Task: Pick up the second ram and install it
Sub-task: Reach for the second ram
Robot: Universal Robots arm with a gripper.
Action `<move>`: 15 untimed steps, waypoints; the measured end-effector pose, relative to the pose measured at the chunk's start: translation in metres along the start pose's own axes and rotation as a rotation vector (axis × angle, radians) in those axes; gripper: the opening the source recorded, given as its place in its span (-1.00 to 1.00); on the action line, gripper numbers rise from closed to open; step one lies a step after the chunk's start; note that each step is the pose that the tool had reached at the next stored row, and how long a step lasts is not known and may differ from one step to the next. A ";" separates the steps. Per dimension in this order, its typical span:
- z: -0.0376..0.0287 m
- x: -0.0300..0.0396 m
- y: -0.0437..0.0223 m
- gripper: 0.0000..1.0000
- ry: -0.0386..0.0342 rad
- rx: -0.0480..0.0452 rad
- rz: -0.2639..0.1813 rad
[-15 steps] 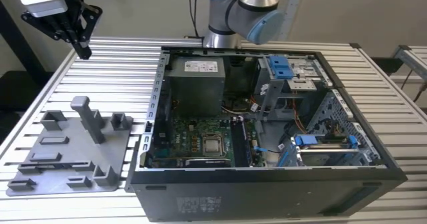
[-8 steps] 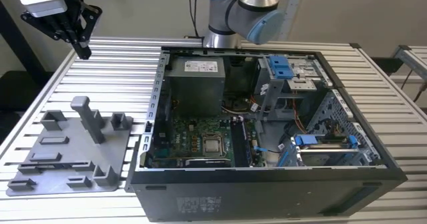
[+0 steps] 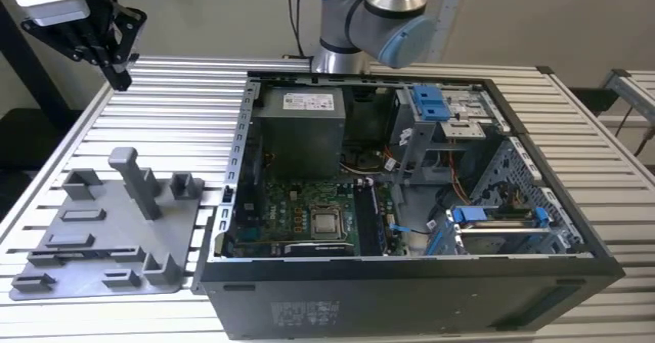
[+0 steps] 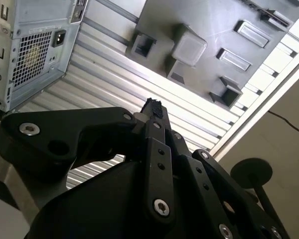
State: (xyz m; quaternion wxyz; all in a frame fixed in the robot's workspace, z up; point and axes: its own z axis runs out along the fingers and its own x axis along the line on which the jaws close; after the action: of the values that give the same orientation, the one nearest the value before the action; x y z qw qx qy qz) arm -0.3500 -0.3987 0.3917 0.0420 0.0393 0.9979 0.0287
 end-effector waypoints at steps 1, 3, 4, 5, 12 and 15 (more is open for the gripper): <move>-0.0001 0.0018 -0.0001 -0.79 0.0000 0.0000 0.000; -0.0004 0.0048 -0.0004 -0.79 0.0000 0.0000 0.000; -0.0006 0.0064 -0.0005 -0.79 0.0001 0.0001 0.000; -0.0006 0.0076 -0.0006 -0.79 0.0000 0.0000 0.000; -0.0014 0.0153 -0.0012 -0.79 0.0001 0.0001 0.000; -0.0016 0.0180 -0.0014 -0.79 0.0001 0.0001 0.000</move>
State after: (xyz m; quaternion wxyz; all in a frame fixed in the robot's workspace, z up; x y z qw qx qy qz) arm -0.3681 -0.3987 0.3918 0.0420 0.0393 0.9979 0.0286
